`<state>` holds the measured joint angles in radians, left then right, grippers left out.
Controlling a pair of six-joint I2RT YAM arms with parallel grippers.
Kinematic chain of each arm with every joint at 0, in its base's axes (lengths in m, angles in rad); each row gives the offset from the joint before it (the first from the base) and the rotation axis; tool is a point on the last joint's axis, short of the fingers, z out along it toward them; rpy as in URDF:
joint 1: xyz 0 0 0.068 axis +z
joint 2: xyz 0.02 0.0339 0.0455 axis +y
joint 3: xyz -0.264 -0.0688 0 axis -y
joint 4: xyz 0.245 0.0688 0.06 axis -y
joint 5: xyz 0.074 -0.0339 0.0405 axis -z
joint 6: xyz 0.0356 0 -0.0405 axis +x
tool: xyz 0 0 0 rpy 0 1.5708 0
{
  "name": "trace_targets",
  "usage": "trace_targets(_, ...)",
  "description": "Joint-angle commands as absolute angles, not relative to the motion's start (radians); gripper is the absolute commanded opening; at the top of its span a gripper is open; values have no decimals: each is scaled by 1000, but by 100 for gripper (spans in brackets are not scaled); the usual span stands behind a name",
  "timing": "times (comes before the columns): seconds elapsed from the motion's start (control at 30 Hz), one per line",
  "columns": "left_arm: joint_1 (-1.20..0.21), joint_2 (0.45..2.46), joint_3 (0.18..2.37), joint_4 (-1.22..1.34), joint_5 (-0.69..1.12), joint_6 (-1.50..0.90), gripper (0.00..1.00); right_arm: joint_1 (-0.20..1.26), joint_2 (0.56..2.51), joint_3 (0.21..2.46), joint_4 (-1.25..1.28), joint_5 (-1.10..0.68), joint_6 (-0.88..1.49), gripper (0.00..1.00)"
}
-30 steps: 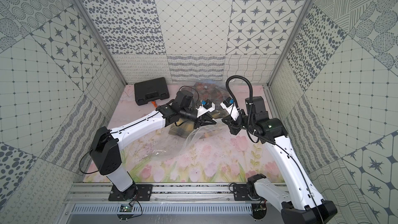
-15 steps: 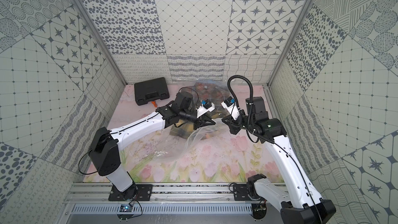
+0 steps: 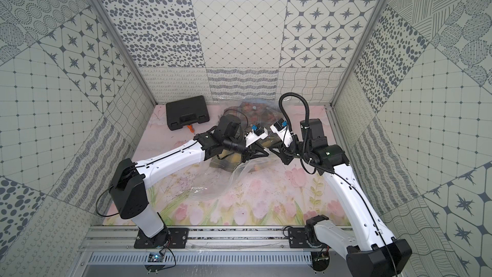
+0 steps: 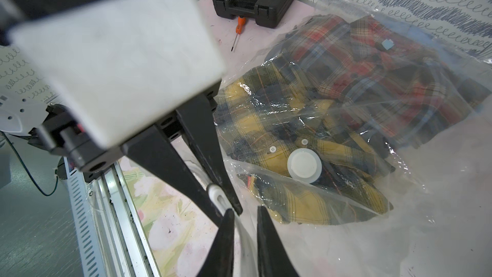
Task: Place the folded shirt into the vacuum bag
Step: Close the vacuum bag at the center of the board.
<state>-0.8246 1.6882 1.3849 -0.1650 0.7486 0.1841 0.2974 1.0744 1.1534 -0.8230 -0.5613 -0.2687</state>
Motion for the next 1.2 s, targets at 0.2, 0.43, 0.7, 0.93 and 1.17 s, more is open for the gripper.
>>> trace_targets(0.2, -812, 1653, 1384, -130, 770, 169, 0, 307, 1051, 1112, -807, -535, -286, 30)
trace_targets(0.43, -810, 1674, 1392, -159, 748, 169, 0, 305, 1053, 1146, -772, -568, -255, 0)
trace_targets(0.7, -805, 1658, 1357, -432, 553, 320, 0, 242, 1008, 1145, -726, -555, -219, 0)
trace_targets(0.93, -789, 1686, 1394, -713, 437, 420, 0, 217, 1003, 1150, -704, -550, -199, 0)
trace_targets(1.17, -782, 1649, 1404, -643, 547, 346, 3, 216, 1011, 1155, -714, -574, -189, 0)
